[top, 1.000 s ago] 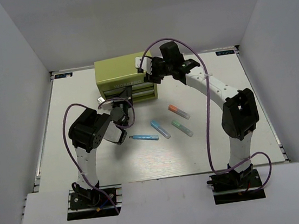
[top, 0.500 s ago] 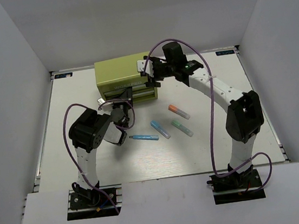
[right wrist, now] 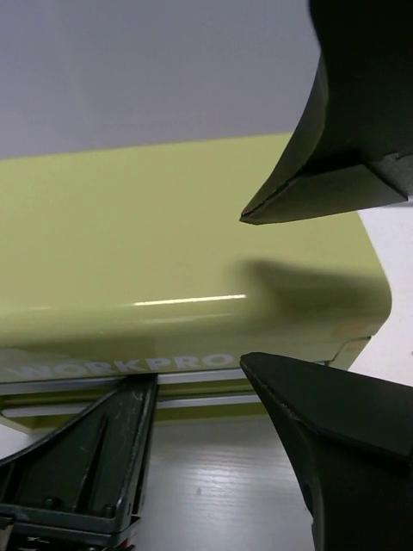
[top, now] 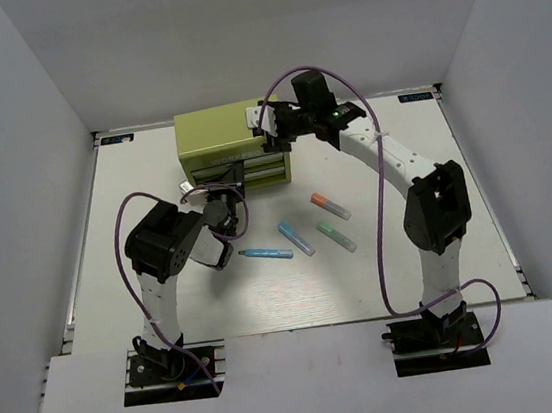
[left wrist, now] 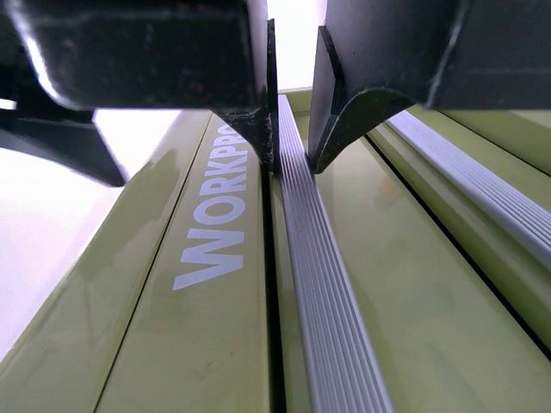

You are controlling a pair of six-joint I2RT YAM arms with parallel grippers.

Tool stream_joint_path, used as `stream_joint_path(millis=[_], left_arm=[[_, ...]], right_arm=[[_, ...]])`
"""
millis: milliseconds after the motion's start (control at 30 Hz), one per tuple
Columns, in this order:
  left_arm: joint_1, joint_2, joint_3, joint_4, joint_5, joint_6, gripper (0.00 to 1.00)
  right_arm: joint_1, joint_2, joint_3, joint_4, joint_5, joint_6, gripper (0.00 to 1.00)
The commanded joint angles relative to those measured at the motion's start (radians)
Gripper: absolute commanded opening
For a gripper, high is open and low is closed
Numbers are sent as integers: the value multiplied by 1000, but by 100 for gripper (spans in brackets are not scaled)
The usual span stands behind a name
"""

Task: Sort the stationery into containers
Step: Open the drawer in the storage box.

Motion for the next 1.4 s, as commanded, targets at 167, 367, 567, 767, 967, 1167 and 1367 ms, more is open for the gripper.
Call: stream_joint_path(millis=[167,367,567,767,967,1167,1367], left_arm=[[-1,-34,-84,329,-11,38,0],[-1,-52,-113,329,7,38,0],[-11,-92,-142,329,27,38,0],[-29,-153,-208,329,61,47,0],[-49,-218,-288,329,72,47,0],[-58,-265,-325,310,70,47,0],[-58,-275,-334,274,70,47,21]], right_arm=[[0,52,64,-103,42,-36,62],[2,89,86,-97,122,-1,57],[3,127,132,-103,199,41,56],[3,144,138,-94,248,65,56],[-1,160,153,-88,277,85,56],[3,170,172,-92,291,97,56],[0,120,134,-100,230,90,82]])
